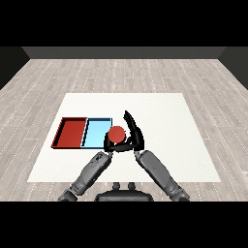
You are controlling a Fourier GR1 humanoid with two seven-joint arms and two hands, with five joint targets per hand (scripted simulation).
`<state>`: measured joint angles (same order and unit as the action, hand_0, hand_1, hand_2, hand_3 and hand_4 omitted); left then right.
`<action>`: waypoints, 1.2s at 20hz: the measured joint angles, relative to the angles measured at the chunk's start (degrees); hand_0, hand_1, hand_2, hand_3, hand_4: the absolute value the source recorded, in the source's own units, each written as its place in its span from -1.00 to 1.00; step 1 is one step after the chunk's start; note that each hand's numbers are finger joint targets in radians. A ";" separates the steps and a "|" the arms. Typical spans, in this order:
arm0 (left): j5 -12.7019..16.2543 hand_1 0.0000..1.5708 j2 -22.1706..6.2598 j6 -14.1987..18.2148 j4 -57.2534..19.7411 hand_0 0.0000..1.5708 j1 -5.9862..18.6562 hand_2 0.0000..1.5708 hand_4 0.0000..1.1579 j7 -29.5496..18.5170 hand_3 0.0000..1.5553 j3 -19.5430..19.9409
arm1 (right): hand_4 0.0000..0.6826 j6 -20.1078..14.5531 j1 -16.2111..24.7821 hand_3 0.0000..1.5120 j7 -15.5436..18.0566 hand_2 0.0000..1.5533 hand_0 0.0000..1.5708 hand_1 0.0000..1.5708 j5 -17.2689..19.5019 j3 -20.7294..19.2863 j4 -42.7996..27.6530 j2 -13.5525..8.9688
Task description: Pick the red can and put it in the red box
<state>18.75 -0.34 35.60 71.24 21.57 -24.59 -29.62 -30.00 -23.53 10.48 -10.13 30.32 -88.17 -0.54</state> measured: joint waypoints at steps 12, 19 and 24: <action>-2.85 1.00 -1.86 -1.36 2.43 1.00 -0.97 1.00 0.95 1.53 0.90 4.69 | -1.00 8.46 11.45 -1.00 -0.76 -1.00 -1.00 -1.00 -2.81 -7.54 -13.98 -4.59; -3.35 1.00 -7.23 -3.76 3.00 1.00 0.53 1.00 0.96 4.07 0.90 12.15 | -1.00 12.51 19.06 -1.00 1.08 -1.00 -1.00 -1.00 -5.11 -12.35 -19.23 -8.12; -4.96 1.00 -13.70 -3.57 5.41 1.00 -0.19 1.00 0.92 8.59 0.91 15.73 | -1.00 15.80 23.95 -1.00 2.05 -1.00 -1.00 -1.00 -8.24 -17.46 -20.00 -11.12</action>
<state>13.79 -14.04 32.04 76.64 21.38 -16.00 -13.90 -14.20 0.42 12.53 -18.37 12.85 -108.17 -11.66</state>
